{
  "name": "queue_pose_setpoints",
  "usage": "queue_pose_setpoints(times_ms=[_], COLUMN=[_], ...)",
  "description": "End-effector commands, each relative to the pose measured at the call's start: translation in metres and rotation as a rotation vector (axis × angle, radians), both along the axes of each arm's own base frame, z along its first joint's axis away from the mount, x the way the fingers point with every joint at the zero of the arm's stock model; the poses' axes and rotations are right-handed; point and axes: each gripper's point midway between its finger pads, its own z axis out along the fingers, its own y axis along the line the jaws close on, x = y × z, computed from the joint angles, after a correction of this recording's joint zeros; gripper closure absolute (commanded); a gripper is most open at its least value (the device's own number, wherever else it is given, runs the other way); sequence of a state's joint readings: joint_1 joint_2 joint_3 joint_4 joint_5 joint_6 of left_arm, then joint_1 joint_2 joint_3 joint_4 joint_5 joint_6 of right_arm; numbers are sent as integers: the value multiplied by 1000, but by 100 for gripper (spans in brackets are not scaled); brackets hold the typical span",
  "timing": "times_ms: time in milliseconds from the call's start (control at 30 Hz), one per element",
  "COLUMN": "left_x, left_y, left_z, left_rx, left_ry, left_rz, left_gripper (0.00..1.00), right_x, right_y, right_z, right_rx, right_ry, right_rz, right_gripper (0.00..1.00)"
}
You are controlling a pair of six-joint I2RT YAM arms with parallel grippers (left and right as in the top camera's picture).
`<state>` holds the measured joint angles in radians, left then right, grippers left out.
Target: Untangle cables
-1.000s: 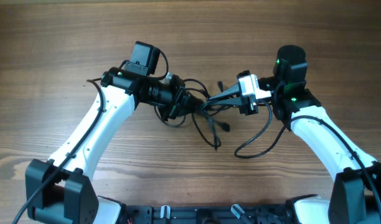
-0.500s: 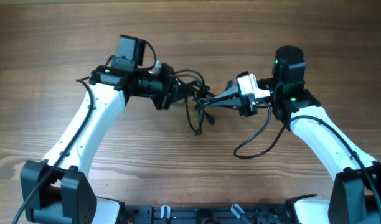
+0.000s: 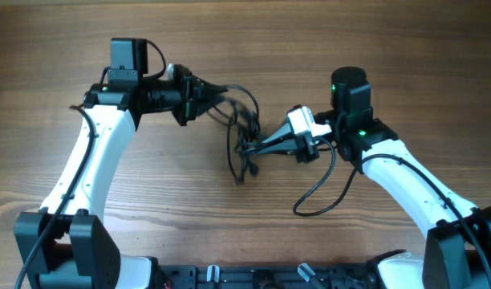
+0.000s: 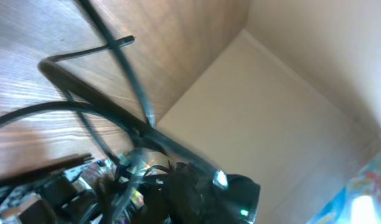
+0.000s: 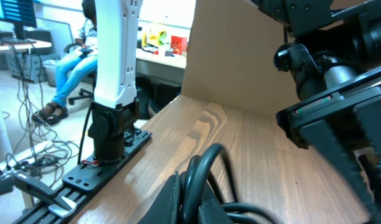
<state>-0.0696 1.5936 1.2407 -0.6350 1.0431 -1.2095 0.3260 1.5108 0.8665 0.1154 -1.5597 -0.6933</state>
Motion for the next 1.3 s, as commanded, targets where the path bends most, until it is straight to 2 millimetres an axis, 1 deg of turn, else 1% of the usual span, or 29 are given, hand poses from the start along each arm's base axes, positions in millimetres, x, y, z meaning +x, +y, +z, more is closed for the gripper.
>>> queue_pose_setpoints(times_ms=[0,100,200,267,300,433,567,633,867,900,967,1000,1200,1267], left_x=[-18,-40,-57,-65,-73,-85,-91,-91,-80,-79,-78,-77,-72,-70], left_y=[1,1,2,-1,-8,-23,-30,-33,-53,-55,-58,-58,-53,-52], left_z=[-12,-20,-24,-26,-26,-29,-45,-49,-44,-44,-44,-45,-48,-48], left_rx=[34,59,72,76,76,92,208,237,222,222,228,234,263,259], left_ry=[-35,-3,21,46,68,74,105,107,15,14,2,-7,-16,-4], left_rz=[-95,-158,-203,-225,-249,-305,-319,-318,-326,-324,-326,-324,-306,-292], left_gripper=[48,45,44,44,43,43,44,48,59,61,69,76,96,96], right_x=[-2,9,11,11,11,11,6,4,-2,-2,-2,-2,-2,-3], right_y=[1,5,5,5,5,5,4,4,2,2,2,2,2,2], right_z=[2,-4,-6,-5,-5,-5,-2,-2,2,2,2,2,2,2], right_rx=[25,-6,1,5,5,6,31,36,61,61,61,61,60,58], right_ry=[-51,-93,-141,-155,-156,-157,-175,-171,-160,-159,-159,-160,-156,-150], right_rz=[19,-46,-57,-57,-57,-56,-28,-19,19,19,19,19,19,20], right_gripper=[96,96,96,96,96,95,95,95,95,95,96,95,95,95])
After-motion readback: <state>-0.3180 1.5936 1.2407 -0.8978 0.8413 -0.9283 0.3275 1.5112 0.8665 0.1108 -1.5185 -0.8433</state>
